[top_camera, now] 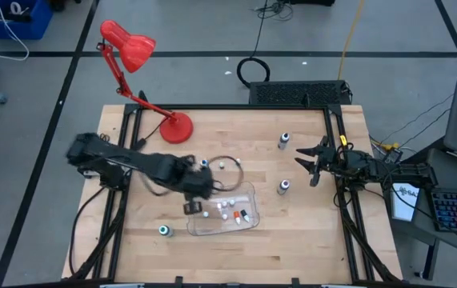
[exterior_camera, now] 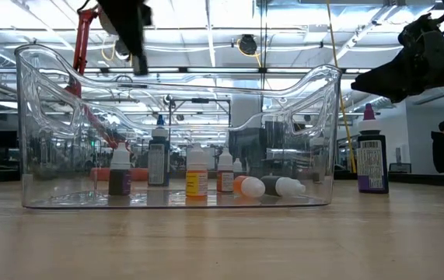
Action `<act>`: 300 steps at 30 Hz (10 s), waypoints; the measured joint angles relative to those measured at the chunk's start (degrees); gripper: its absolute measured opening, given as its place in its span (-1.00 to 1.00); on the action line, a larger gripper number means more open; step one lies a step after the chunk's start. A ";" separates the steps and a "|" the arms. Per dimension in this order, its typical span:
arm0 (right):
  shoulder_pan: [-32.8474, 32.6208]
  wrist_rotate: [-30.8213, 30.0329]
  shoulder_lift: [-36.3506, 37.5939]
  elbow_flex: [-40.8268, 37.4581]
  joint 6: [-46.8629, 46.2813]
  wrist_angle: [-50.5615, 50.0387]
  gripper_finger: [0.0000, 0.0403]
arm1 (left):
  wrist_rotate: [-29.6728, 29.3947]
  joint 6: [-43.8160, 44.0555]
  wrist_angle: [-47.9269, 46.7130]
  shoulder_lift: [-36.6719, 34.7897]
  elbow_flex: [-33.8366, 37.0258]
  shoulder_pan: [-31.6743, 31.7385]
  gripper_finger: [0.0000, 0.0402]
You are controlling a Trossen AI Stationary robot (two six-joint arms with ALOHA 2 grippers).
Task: Pick & Place food coloring
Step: Put the left small black food coloring into the bin
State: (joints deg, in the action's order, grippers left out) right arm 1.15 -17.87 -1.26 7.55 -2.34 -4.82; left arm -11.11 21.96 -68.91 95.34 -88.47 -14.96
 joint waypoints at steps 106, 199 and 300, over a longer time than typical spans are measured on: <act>0.00 0.00 -0.07 0.09 0.01 -0.12 -0.30 | 2.94 9.74 21.40 -9.85 31.26 14.36 0.26; 0.00 0.00 -0.03 0.02 0.01 -0.10 -0.30 | 5.11 5.09 36.11 -4.54 40.53 14.25 0.26; 0.00 0.00 -0.05 0.02 0.01 -0.13 -0.30 | 5.05 -0.64 36.01 -5.39 39.31 14.25 -0.29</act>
State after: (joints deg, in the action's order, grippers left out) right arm 1.15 -17.87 -1.30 7.57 -2.33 -4.95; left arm -6.07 21.32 -32.89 89.95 -49.17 -0.71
